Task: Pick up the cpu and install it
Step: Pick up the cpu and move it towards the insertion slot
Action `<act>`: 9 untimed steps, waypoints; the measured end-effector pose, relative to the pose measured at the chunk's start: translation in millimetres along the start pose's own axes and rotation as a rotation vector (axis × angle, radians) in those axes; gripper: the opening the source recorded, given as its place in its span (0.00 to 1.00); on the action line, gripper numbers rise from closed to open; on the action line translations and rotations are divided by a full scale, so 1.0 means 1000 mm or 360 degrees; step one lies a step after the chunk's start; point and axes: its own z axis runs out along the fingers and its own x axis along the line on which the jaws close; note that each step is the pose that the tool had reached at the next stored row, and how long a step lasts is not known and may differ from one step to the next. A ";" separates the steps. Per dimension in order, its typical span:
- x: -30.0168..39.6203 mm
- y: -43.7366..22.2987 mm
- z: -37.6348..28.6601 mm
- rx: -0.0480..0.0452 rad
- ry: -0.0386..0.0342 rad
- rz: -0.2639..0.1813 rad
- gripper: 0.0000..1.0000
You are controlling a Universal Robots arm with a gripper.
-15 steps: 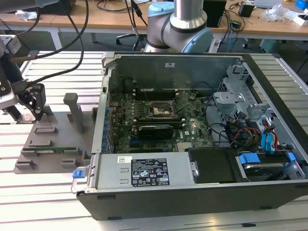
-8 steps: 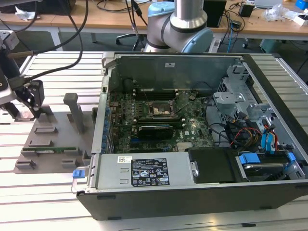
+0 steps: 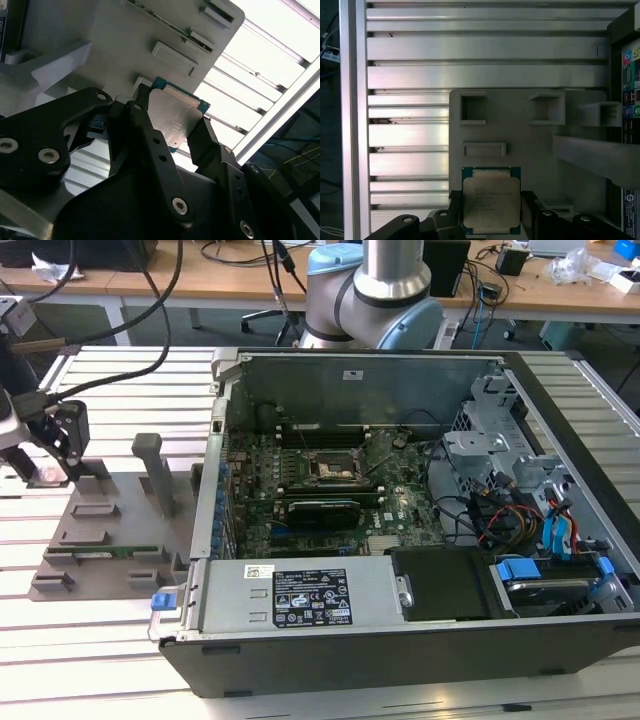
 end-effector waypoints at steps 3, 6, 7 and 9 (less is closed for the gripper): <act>-0.0001 -0.0001 -0.0062 0.0000 0.0000 0.0000 0.55; -0.0002 -0.0001 -0.0108 0.0000 0.0000 0.0000 0.55; -0.0002 -0.0001 -0.0119 0.0000 0.0000 0.0000 0.55; -0.0003 -0.0001 -0.0144 0.0000 0.0000 0.0000 0.55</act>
